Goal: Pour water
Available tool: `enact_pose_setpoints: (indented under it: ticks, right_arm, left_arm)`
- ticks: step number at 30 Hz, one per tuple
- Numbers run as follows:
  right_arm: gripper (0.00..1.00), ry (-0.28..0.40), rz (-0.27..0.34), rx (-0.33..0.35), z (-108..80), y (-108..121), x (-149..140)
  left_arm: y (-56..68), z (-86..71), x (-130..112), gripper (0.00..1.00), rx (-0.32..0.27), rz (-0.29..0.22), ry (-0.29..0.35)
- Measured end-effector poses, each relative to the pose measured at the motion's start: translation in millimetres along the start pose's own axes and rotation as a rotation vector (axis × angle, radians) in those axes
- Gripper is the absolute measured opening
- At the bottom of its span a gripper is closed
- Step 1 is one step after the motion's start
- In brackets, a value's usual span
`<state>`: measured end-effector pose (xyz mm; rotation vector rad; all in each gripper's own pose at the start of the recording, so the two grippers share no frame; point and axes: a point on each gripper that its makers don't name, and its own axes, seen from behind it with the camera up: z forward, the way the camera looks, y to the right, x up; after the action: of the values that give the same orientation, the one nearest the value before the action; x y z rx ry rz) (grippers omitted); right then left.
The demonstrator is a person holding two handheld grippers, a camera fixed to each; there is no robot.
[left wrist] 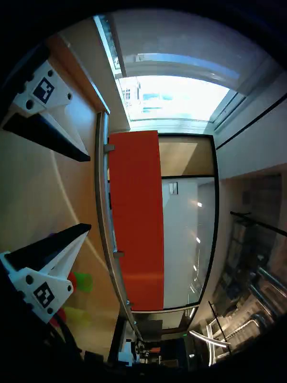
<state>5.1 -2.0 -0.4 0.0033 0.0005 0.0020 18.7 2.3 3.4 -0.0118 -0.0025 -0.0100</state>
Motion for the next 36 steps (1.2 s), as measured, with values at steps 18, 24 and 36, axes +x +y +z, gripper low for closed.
enact_pose_setpoints:
  ticks: [18,24,36]
  right_arm:
    - [1.0,0.002,0.043,0.087,2.5,-19,80]
    - [1.0,-0.007,0.022,0.15,1.8,-28,83]
    - [1.0,-0.061,-0.008,0.437,-13.5,-80,84]
  left_arm:
    - [20.9,8.8,72,0.96,-0.141,-0.077,0.01]
    - [32.7,9.8,72,0.96,-0.207,-0.041,-0.001]
    - [84.5,0.9,64,0.96,-0.439,0.011,-0.03]
